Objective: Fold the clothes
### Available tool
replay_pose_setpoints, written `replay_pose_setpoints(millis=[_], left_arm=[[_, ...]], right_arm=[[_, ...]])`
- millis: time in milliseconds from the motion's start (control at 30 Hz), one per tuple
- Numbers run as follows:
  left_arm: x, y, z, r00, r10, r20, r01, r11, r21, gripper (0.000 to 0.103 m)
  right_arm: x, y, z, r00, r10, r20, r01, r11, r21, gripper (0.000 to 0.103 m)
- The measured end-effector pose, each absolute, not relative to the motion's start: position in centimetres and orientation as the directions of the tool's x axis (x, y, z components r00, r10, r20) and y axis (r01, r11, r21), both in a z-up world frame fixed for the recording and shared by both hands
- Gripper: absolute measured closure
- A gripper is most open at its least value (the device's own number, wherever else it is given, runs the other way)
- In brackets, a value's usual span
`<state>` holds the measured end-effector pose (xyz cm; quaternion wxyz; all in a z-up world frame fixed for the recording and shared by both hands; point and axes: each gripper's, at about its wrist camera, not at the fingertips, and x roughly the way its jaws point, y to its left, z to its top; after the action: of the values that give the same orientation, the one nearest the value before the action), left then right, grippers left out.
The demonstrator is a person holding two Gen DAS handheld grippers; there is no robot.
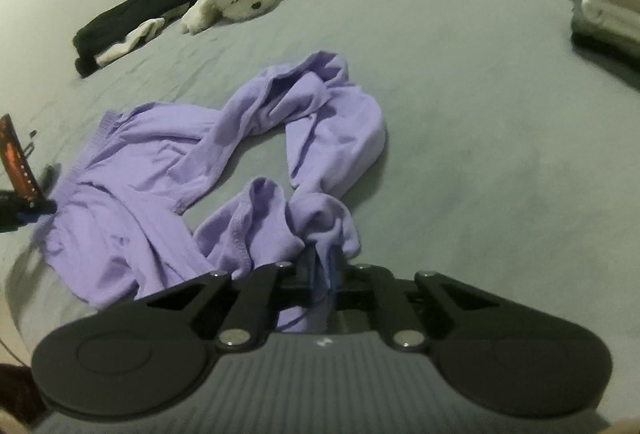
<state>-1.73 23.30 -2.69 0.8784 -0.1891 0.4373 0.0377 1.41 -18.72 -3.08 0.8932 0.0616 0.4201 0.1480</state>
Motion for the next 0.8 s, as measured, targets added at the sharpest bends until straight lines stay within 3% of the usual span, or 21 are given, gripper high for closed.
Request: replay_pose_setpoints(millis=[367,500,800], left_arm=[[-1.6,22.2,-0.9,0.669,-0.045,-0.742,-0.217,0.943,-0.252,0.080],[-1.2,20.9,-0.2,0.688,-0.049,-0.724,-0.194,0.949,-0.249,0.074],[0.8,16.2,-0.3,0.688,-0.120,-0.716,-0.112,0.957,-0.267,0.072]], right_arm=[[-0.4,-24.0,-0.1,0.675,0.200,-0.710,-0.054,0.973,0.223,0.097],[-1.0,-25.8,0.3,0.685,0.133,-0.717,0.002,0.983,0.184,0.097],[0.6,-28.1,-0.5,0.702,-0.086,-0.707,0.144,0.989,0.023,0.097]])
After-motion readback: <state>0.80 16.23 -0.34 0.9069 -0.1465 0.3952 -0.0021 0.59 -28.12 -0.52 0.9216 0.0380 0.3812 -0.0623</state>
